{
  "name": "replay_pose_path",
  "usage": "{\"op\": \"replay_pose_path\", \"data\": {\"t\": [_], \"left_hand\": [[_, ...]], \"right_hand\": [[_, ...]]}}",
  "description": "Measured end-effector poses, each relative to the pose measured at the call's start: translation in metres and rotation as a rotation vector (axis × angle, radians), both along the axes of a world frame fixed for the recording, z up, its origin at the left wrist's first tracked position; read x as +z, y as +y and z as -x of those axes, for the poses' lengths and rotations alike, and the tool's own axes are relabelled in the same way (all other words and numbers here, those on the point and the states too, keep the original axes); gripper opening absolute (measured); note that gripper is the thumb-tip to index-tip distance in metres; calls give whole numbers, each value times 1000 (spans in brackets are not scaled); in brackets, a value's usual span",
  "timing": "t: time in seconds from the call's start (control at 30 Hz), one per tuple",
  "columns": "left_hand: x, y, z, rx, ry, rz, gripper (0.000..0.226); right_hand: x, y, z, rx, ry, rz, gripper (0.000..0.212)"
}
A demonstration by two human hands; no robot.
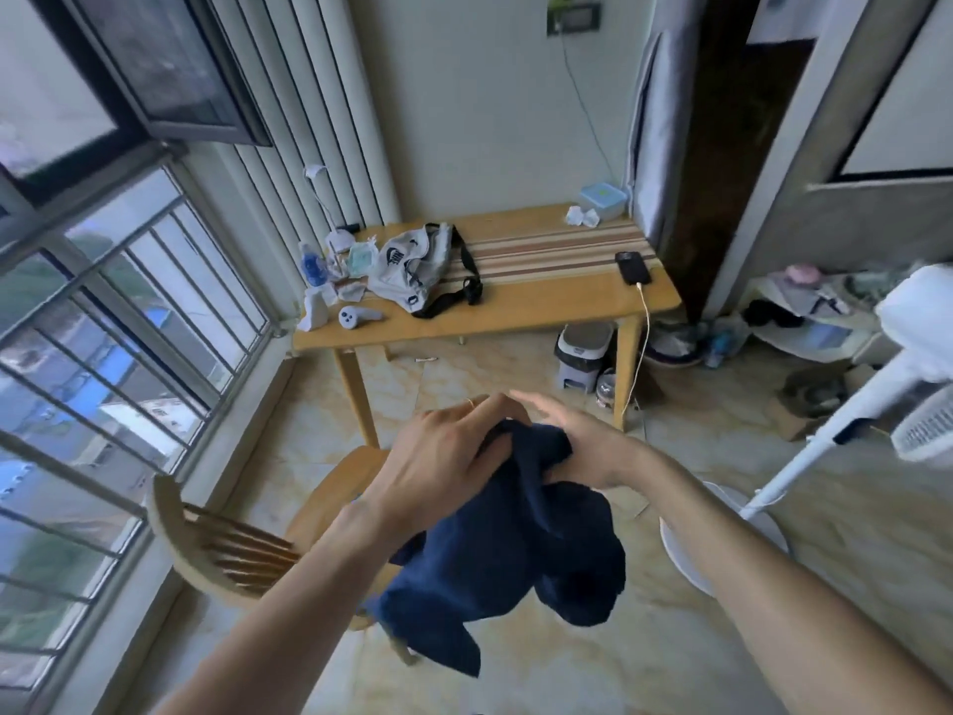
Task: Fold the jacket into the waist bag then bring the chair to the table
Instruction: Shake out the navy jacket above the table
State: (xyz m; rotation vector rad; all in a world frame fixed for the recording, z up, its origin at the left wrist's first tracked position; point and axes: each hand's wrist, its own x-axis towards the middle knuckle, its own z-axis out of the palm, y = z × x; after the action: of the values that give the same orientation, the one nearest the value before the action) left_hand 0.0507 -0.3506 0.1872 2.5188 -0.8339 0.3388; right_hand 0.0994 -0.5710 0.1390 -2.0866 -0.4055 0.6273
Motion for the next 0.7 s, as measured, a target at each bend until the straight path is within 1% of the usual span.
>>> {"op": "replay_pose_path", "data": {"t": [0.07,0.1,0.13,0.2,0.23,0.27,0.3,0.33,0.37,0.4,0.43,0.47,0.5,0.53,0.57,0.63,0.7], "left_hand": [[6,-13,-7,76,-8,-1,30],[7,-15,-12,113,8,-32,38],[7,-15,-19,148,48,-89,49],[7,-12,-33,208,182,-286,68],[6,-11,-40,229,250,-398,71],[5,-11,-47,251,295,-507,66],[4,-13,-53,274,326,-595,56],[4,-15,-58,292,363,-638,44],[3,-17,-65,295,417,-617,35],[3,-18,-71,296,476,-528,24],[2,-18,-79,293,533,-394,12],[2,-18,-88,294,573,-237,12],[2,-18,-98,288,577,-89,23],[2,-19,-111,277,554,19,30],[2,-21,-125,274,530,69,36],[3,-28,-155,267,490,60,41],[5,-35,-190,242,440,30,39]], "right_hand": [[6,-16,-9,-17,-142,8,34],[12,-26,-12,-30,-169,-14,18],[20,-35,-15,-43,-175,-56,16],[35,-53,-21,-44,-171,-144,18],[42,-60,-24,-29,-176,-160,18],[49,-66,-28,-7,-182,-146,16],[56,-71,-33,15,-188,-127,14],[61,-76,-39,33,-188,-104,12],[66,-82,-45,47,-181,-83,10],[70,-89,-52,45,-170,-69,12],[75,-96,-59,31,-153,-54,17],[78,-103,-67,20,-135,-32,18],[80,-111,-76,19,-131,3,16],[81,-117,-86,18,-145,49,11],[82,-123,-98,8,-161,97,11],[84,-130,-123,-11,-141,140,22],[87,-131,-153,2,-120,171,35]]}}
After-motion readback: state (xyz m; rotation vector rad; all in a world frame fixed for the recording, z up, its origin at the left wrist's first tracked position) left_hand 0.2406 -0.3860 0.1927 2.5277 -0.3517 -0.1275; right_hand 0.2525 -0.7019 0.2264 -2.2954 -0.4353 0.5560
